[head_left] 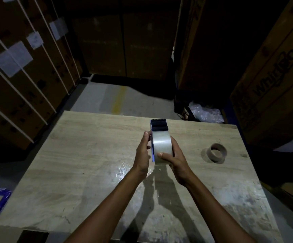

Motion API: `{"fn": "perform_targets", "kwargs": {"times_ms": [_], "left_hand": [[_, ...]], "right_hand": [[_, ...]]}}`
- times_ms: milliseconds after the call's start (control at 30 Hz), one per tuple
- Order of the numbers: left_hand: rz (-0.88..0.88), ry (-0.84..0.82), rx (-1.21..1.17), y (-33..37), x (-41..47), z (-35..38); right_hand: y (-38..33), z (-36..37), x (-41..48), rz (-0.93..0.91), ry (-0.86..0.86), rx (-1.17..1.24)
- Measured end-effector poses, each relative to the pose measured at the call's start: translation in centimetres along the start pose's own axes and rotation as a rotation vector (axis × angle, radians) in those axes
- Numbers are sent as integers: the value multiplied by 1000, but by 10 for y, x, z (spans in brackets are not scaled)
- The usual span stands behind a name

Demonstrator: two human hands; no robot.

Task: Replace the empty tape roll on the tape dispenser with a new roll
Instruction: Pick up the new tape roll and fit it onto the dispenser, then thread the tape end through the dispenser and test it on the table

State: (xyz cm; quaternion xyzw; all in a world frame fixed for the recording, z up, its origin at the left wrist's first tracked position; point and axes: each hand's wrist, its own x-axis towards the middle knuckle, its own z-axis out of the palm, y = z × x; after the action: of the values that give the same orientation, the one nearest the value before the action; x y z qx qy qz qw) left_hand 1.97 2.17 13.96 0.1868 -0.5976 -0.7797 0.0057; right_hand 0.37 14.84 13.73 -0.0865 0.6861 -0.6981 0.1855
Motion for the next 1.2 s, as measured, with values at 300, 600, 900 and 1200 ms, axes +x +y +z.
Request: {"fn": "perform_targets", "kwargs": {"times_ms": [300, 600, 900, 1200], "left_hand": [[-155, -299, -427, 2, 4, -19], [-41, -239, -295, 21, 24, -38], [90, -249, -43, 31, 36, -46], [118, -221, 205, 51, 41, -48]], "right_hand": [[-14, 18, 3, -56, 127, -427], [-41, 26, 8, -153, 211, -1061], [-67, 15, 35, -474, 99, -712], [-86, 4, 57, -577, -6, -856]]}}
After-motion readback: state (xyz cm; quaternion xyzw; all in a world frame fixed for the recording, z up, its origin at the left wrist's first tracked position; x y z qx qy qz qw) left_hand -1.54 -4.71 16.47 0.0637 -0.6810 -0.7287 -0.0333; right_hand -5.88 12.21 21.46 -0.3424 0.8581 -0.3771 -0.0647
